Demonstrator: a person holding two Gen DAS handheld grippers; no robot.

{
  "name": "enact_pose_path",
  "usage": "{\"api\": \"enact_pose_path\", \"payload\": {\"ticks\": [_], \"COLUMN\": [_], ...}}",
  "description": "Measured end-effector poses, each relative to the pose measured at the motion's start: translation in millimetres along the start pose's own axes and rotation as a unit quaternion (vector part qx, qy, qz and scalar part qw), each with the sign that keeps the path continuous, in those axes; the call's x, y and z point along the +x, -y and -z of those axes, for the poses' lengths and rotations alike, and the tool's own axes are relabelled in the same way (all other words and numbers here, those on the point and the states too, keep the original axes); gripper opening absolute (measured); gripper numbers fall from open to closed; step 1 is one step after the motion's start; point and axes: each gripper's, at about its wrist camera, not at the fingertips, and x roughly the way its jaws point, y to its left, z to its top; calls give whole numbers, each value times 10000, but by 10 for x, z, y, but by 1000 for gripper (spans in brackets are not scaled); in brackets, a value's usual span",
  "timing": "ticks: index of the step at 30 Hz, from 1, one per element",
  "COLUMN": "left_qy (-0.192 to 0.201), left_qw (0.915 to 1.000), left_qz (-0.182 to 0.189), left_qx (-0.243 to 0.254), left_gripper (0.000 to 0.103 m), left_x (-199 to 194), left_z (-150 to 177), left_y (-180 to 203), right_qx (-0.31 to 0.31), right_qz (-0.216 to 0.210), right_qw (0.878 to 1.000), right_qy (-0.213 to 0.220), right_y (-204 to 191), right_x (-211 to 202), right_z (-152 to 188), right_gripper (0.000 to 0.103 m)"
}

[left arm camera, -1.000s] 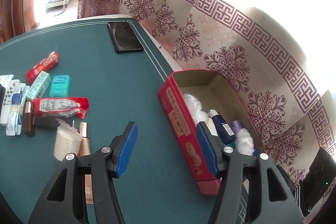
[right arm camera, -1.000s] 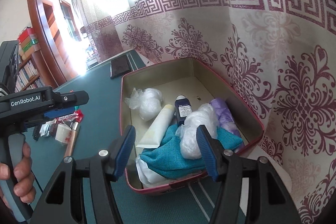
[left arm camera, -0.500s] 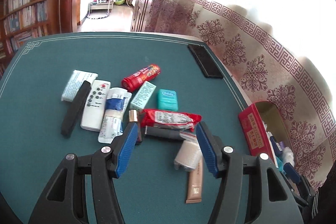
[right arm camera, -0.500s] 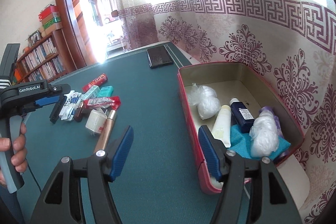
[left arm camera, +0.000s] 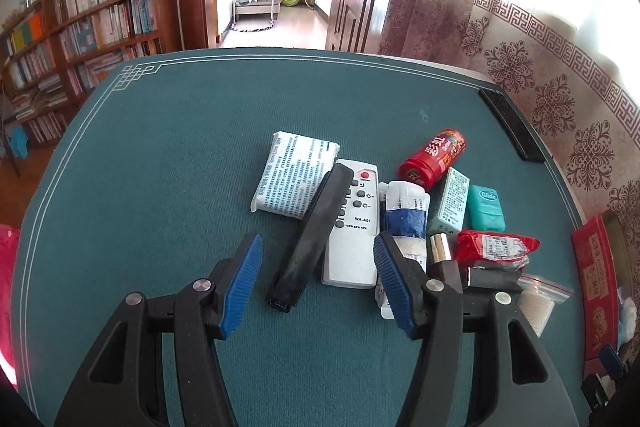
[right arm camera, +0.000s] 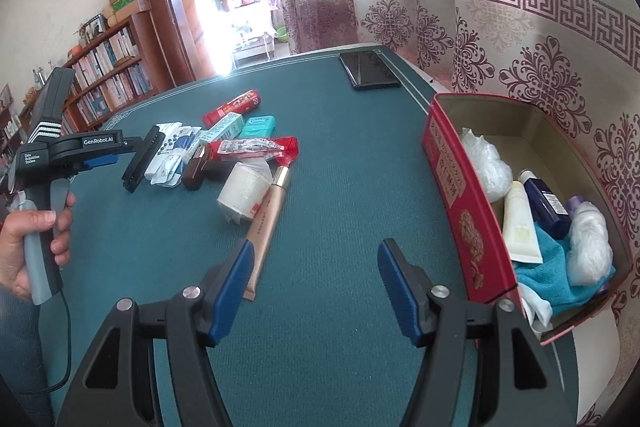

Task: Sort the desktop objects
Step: 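Grasp the black comb with the left gripper while the right gripper grasps the beige tube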

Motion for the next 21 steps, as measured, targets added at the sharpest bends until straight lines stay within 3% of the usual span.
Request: {"api": "enact_pose_path", "payload": {"ticks": [7, 11, 12, 14, 16, 18, 21], "left_qy": [-126, -74, -78, -79, -99, -79, -158], "left_qw": [9996, 9997, 9994, 9972, 9974, 9982, 9976], "left_qz": [-221, 117, 214, 581, 538, 475, 580], "left_qx": [119, -176, -256, -460, -476, -366, -356], "left_gripper": [62, 62, 59, 40, 24, 17, 17], "left_x": [254, 334, 344, 336, 282, 226, 161], "left_z": [56, 89, 99, 120, 137, 181, 260], "left_y": [-35, -133, -151, -178, -155, -123, -84], "right_qx": [-25, -18, -13, 16, 56, 74, 99], "right_qz": [-67, -99, -114, -165, -227, -270, -319], "right_qw": [9997, 9995, 9994, 9991, 9986, 9982, 9978], "right_qy": [-217, -302, -329, -392, -472, -532, -572], "right_y": [-95, -126, -131, -143, -154, -171, -194], "right_x": [141, 210, 228, 270, 318, 351, 382], "right_z": [29, 31, 33, 42, 51, 59, 48], "right_gripper": [69, 69, 69, 69, 69, 69, 69]}}
